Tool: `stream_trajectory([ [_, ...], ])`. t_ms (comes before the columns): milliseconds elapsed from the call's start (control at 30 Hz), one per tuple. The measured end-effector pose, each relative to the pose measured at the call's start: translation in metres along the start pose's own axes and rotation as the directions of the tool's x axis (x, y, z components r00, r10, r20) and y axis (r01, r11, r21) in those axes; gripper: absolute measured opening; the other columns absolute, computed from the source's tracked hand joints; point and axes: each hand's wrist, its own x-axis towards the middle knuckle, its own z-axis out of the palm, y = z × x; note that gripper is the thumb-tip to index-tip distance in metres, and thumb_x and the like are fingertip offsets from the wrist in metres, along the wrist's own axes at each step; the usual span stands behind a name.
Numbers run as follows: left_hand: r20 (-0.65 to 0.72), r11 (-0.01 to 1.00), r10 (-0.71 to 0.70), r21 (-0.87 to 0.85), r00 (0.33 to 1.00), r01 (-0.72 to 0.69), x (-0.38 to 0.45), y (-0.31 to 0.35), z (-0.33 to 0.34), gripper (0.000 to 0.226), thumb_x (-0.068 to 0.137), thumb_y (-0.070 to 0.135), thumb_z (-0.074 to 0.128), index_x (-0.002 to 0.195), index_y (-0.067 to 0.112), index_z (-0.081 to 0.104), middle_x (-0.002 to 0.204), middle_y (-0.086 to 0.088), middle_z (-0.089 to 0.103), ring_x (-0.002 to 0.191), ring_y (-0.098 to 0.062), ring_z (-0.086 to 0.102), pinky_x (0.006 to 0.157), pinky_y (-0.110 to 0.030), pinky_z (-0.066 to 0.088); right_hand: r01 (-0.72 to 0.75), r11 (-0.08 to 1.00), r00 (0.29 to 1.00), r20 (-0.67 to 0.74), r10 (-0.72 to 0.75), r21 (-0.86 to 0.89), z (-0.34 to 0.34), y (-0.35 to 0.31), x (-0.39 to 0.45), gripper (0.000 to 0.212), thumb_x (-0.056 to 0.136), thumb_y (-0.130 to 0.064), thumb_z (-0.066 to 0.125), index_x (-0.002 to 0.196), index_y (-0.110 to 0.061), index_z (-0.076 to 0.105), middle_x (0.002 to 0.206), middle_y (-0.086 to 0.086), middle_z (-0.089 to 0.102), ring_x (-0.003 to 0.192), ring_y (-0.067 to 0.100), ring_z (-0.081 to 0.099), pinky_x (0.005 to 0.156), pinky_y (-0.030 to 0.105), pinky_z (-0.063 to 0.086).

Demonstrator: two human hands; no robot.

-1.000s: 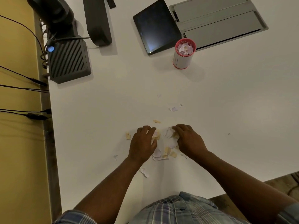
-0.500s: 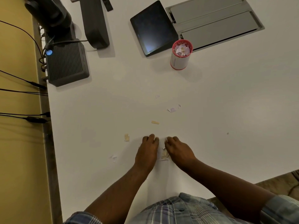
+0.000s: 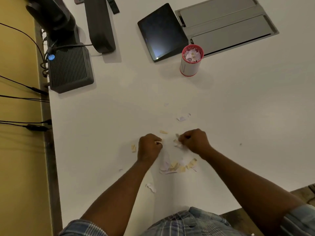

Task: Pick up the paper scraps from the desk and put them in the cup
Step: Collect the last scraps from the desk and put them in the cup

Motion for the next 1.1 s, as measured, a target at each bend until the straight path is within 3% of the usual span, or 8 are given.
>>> stream_trajectory([
  [133, -0.023, 0.998, -0.023, -0.065, 0.999, 0.022, 0.04, 0.015, -0.023, 0.017, 0.068, 0.006, 0.073, 0.084, 0.008, 0.077, 0.087, -0.008, 0.075, 0.075, -0.011, 0.066, 0.073, -0.016, 0.048, -0.107, 0.936, 0.994, 0.033, 0.102, 0.335, -0.037, -0.017, 0.029, 0.005, 0.075, -0.018, 0.079, 0.072, -0.02, 0.075, 0.078, 0.0, 0.074, 0.077, 0.012, 0.07, 0.076, 0.023, 0.056],
  [300, -0.063, 0.983, -0.133, -0.133, 0.989, 0.124, 0.084, 0.021, -0.038, 0.016, 0.071, 0.006, 0.073, 0.086, 0.007, 0.076, 0.086, -0.01, 0.075, 0.074, -0.017, 0.068, 0.071, -0.026, 0.055, 0.028, 0.939, 0.984, -0.175, 0.034, 0.342, -0.091, -0.063, 0.08, 0.009, 0.074, -0.011, 0.079, 0.08, -0.017, 0.076, 0.078, -0.001, 0.073, 0.078, 0.011, 0.069, 0.089, 0.033, 0.055],
  [400, -0.07, 0.975, -0.169, -0.155, 0.983, 0.156, 0.1, 0.021, -0.042, 0.014, 0.071, 0.005, 0.073, 0.085, 0.005, 0.076, 0.086, -0.012, 0.074, 0.077, -0.025, 0.07, 0.075, -0.036, 0.059, 0.131, 0.97, 0.932, -0.36, -0.05, 0.206, -0.124, -0.096, 0.114, 0.009, 0.079, -0.021, 0.075, 0.086, -0.015, 0.076, 0.079, -0.001, 0.073, 0.078, 0.008, 0.069, 0.081, 0.026, 0.055],
  [467, -0.073, 0.974, -0.177, -0.156, 0.981, 0.164, 0.106, 0.019, -0.042, 0.014, 0.072, 0.006, 0.073, 0.085, 0.006, 0.076, 0.087, -0.011, 0.075, 0.078, -0.024, 0.07, 0.077, -0.037, 0.058, 0.203, 0.975, 0.867, -0.446, -0.221, -0.087, -0.14, -0.115, 0.137, 0.018, 0.085, -0.025, 0.068, 0.091, -0.009, 0.075, 0.088, 0.007, 0.074, 0.083, 0.016, 0.07, 0.077, 0.026, 0.054],
  [567, -0.064, 0.967, -0.199, -0.177, 0.978, 0.185, 0.107, 0.015, -0.04, 0.013, 0.073, 0.008, 0.073, 0.086, 0.007, 0.076, 0.087, -0.009, 0.075, 0.077, -0.023, 0.071, 0.078, -0.036, 0.058, 0.245, 0.873, 0.809, -0.408, -0.424, -0.421, -0.152, -0.134, 0.169, 0.024, 0.089, -0.022, 0.064, 0.1, -0.003, 0.072, 0.097, 0.014, 0.073, 0.087, 0.024, 0.07, 0.082, 0.026, 0.052],
  [767, -0.074, 0.971, -0.185, -0.166, 0.98, 0.171, 0.1, 0.008, -0.034, 0.015, 0.074, 0.008, 0.073, 0.088, 0.008, 0.076, 0.09, -0.008, 0.075, 0.078, -0.014, 0.066, 0.078, -0.021, 0.051, 0.026, 0.635, 0.934, -0.208, -0.291, -0.772, -0.148, -0.158, 0.211, 0.052, 0.082, -0.034, 0.072, 0.117, 0.003, 0.059, 0.092, 0.017, 0.062, 0.091, 0.034, 0.064, 0.079, 0.039, 0.052],
  [900, -0.074, 0.966, -0.199, -0.184, 0.977, 0.183, 0.097, 0.006, -0.032, 0.015, 0.074, 0.009, 0.074, 0.089, 0.008, 0.076, 0.088, -0.006, 0.075, 0.076, -0.011, 0.064, 0.074, -0.019, 0.049, 0.003, 0.546, 0.94, -0.184, -0.288, -0.838, -0.139, -0.162, 0.22, 0.034, 0.085, -0.022, 0.068, 0.11, 0.001, 0.061, 0.082, 0.013, 0.051, 0.082, 0.033, 0.06, 0.066, 0.036, 0.043],
  [1100, -0.092, 0.965, -0.208, -0.179, 0.974, 0.19, 0.098, 0.006, -0.032, 0.015, 0.076, 0.01, 0.073, 0.09, 0.009, 0.076, 0.09, -0.003, 0.074, 0.073, -0.007, 0.059, 0.07, -0.015, 0.043, 0.006, 0.53, 0.968, -0.128, -0.216, -0.848, -0.131, -0.163, 0.232, 0.032, 0.086, -0.007, 0.065, 0.116, 0.004, 0.057, 0.108, 0.021, 0.061, 0.098, 0.037, 0.061, 0.085, 0.042, 0.05],
])
